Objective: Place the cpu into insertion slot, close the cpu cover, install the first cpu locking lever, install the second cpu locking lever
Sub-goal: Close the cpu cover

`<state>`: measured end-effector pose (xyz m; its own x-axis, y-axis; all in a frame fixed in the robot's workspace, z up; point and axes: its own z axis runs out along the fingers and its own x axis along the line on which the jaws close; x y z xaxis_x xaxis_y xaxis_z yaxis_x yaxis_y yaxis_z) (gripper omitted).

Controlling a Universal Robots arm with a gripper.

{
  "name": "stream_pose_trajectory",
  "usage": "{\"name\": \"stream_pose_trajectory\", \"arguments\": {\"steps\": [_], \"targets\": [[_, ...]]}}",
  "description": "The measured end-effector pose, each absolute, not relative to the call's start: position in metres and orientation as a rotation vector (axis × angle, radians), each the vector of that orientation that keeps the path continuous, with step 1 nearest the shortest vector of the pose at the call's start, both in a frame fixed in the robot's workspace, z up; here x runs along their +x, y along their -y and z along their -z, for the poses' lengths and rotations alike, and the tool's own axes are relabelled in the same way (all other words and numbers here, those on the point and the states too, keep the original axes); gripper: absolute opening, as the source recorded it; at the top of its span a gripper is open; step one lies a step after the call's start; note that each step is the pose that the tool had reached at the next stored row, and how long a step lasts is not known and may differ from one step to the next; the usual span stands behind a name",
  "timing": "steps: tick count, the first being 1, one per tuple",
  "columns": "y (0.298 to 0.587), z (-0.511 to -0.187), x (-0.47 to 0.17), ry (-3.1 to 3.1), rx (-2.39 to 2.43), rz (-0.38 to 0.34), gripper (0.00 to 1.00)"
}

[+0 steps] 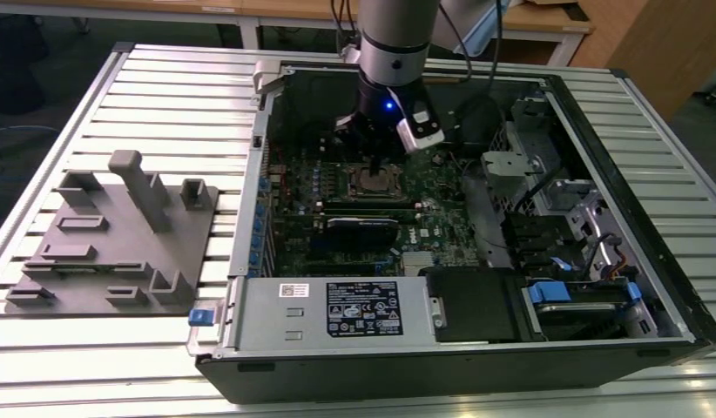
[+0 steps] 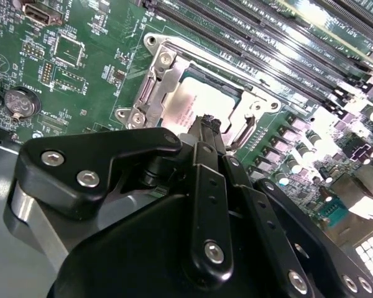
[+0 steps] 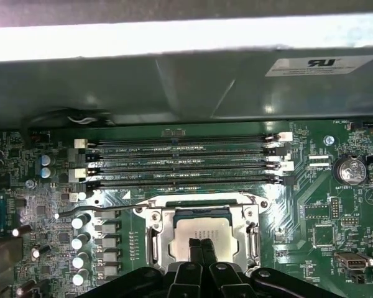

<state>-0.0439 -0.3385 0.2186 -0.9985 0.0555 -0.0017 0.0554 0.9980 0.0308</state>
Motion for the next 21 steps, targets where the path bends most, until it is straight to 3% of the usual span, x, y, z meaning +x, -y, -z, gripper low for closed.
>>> {"name": "stream_pose_trajectory", "arguments": {"steps": [21], "targets": [[0.3408, -0.226, -0.0434, -3.136, 0.113, -0.048, 0.11]]}}
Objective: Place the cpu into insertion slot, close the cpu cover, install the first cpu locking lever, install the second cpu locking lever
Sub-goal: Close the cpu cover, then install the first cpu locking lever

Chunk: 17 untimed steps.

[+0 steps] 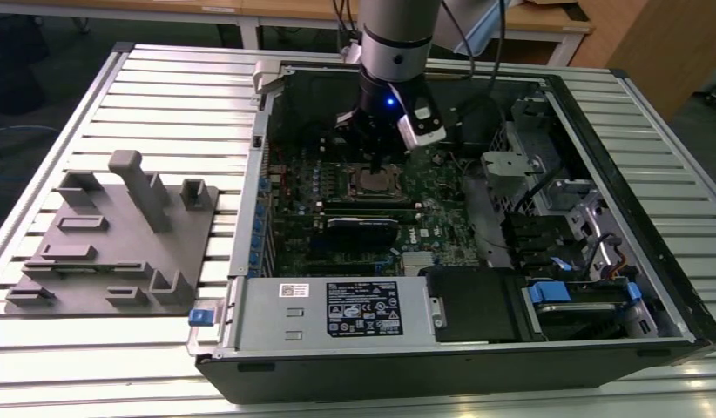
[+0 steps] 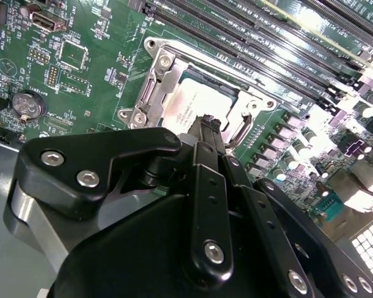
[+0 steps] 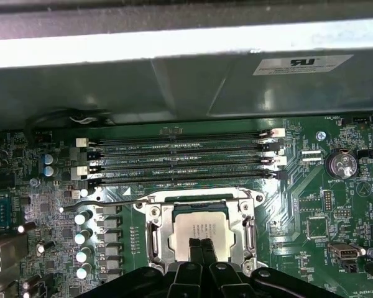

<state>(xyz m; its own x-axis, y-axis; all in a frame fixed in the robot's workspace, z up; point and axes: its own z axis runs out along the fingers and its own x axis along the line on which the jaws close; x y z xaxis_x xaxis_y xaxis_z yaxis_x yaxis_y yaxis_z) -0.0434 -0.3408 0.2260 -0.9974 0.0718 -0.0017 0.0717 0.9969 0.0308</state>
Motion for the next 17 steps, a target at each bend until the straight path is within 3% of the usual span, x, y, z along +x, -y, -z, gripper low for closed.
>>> {"name": "stream_pose_trajectory", "arguments": {"steps": [17], "targets": [[0.3409, -0.2378, -0.0406, -3.135, 0.111, -0.048, 0.11]]}}
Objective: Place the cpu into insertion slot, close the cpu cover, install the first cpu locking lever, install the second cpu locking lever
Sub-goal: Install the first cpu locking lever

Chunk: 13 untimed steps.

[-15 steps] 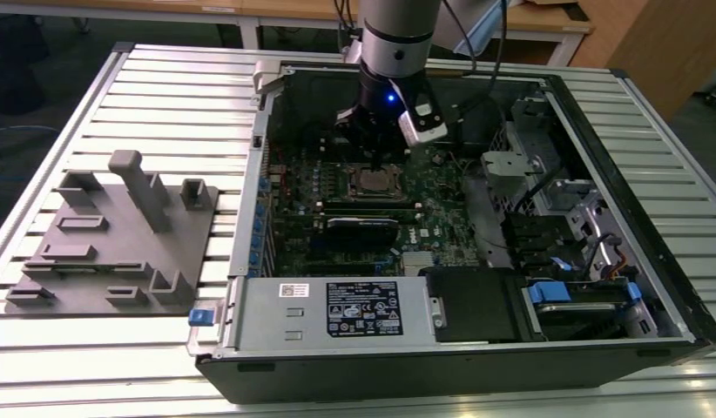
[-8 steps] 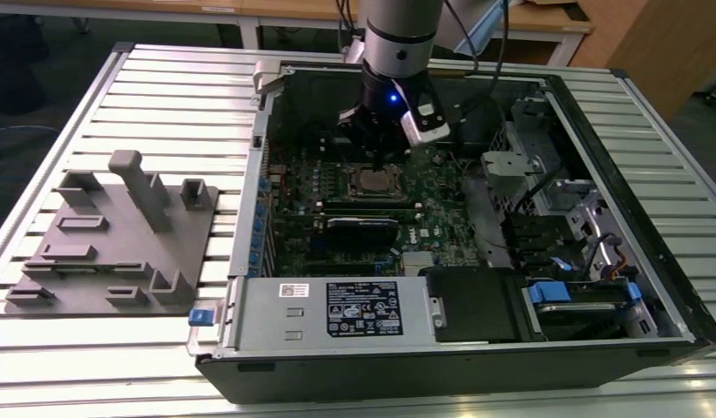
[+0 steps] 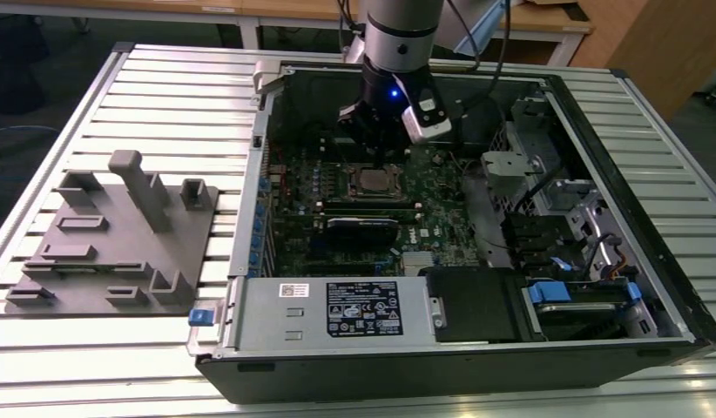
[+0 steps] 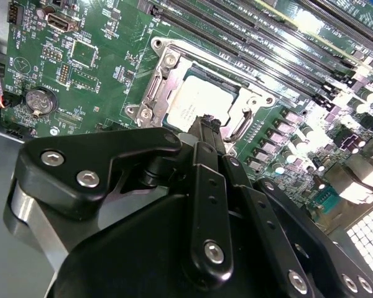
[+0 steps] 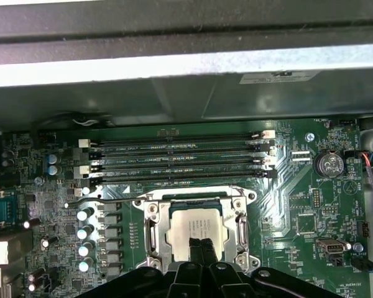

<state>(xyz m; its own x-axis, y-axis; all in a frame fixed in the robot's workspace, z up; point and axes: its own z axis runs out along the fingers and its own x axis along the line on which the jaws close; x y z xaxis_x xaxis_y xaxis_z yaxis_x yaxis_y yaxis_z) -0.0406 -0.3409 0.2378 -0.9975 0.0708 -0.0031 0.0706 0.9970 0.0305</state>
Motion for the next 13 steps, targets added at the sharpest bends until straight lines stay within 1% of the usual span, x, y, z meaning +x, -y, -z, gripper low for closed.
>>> {"name": "stream_pose_trajectory", "arguments": {"steps": [13], "targets": [[0.341, -0.248, -0.041, -3.135, 0.111, -0.049, 0.11]]}}
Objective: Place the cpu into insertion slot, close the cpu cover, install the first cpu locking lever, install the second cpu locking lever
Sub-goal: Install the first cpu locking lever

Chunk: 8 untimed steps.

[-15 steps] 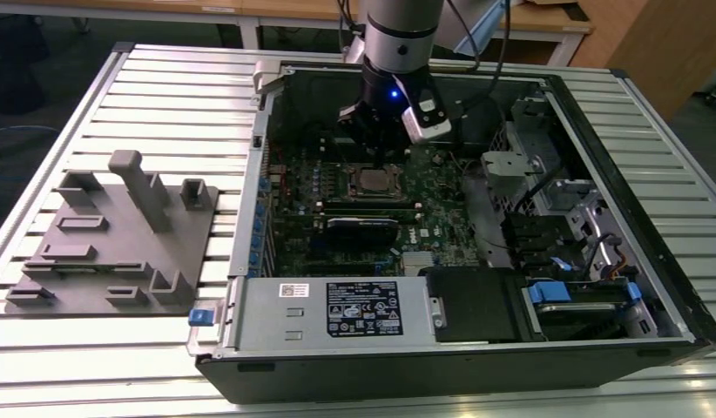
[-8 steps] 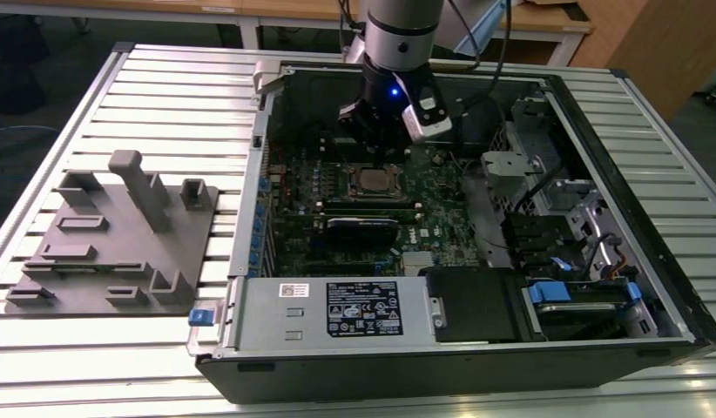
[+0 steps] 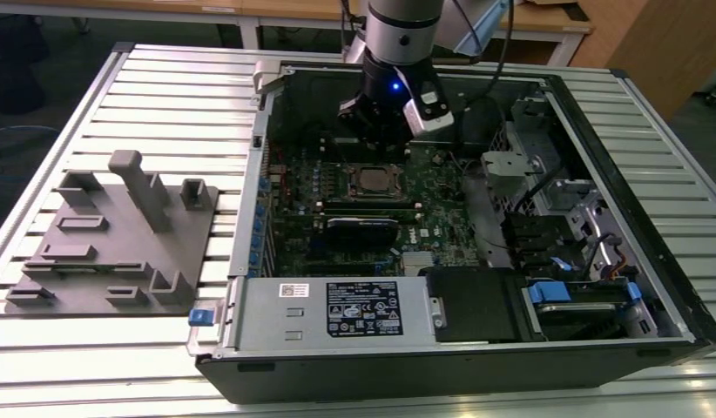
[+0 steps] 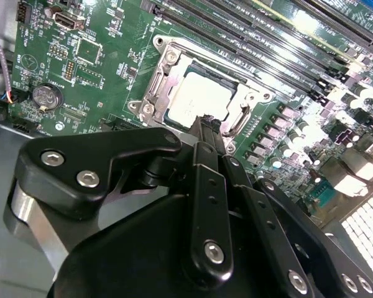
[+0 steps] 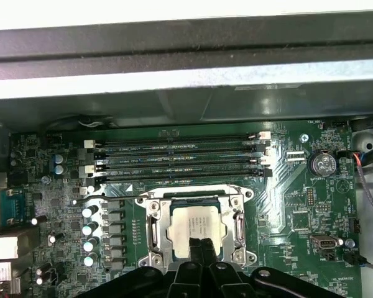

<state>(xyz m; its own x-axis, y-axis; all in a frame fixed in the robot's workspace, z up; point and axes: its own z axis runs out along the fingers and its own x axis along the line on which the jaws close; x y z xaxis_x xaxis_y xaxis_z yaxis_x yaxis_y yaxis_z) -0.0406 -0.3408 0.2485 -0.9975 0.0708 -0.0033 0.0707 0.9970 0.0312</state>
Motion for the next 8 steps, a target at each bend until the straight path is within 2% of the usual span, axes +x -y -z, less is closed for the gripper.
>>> {"name": "stream_pose_trajectory", "arguments": {"steps": [8], "targets": [[0.3408, -0.252, -0.0406, -3.135, 0.111, -0.049, 0.11]]}}
